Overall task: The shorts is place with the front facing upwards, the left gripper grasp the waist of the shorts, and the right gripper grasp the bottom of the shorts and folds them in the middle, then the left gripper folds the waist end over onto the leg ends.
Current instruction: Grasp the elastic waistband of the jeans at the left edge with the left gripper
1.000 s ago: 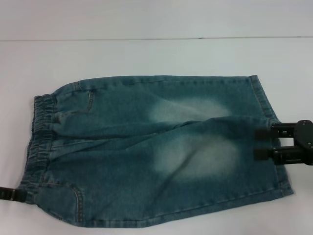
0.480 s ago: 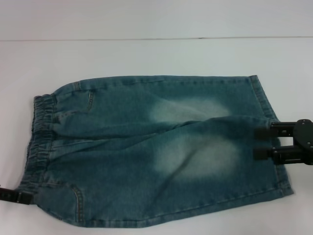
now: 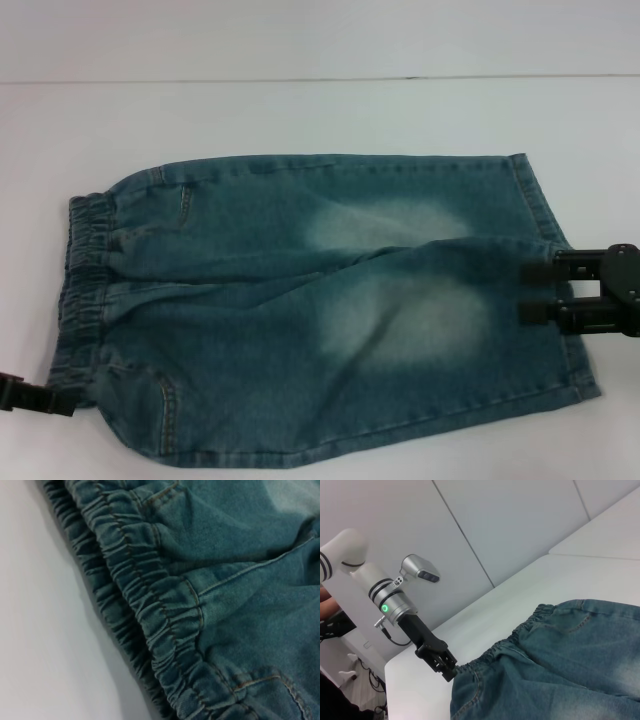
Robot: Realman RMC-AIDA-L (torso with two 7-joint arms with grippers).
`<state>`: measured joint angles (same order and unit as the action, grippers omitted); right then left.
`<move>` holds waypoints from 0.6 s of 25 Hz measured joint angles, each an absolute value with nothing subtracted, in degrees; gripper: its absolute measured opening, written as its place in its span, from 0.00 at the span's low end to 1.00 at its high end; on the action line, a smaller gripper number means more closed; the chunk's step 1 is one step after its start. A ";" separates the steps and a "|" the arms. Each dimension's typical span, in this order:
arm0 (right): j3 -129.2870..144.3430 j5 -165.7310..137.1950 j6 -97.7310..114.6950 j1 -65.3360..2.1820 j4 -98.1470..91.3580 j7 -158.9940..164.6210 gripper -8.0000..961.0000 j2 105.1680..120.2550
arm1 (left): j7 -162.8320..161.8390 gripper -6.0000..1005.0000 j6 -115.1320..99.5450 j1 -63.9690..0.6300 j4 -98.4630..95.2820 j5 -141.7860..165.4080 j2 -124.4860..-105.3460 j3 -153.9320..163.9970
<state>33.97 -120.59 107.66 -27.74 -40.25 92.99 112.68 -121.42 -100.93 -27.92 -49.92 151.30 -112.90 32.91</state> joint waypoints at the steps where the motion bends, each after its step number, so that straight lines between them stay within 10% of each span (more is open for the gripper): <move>1: 33.93 -120.59 107.66 -27.72 -40.25 92.99 0.82 112.68 | -121.42 0.51 -100.94 -27.94 -49.92 151.30 -112.93 32.94; 15: 33.39 -120.25 107.69 -28.18 -40.42 94.68 0.76 112.27 | -121.79 0.09 -100.10 -28.27 -49.84 150.91 -112.88 32.30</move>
<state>33.39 -120.25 107.69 -28.18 -40.42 94.68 112.27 -121.79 -100.10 -28.27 -49.84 150.91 -112.88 32.30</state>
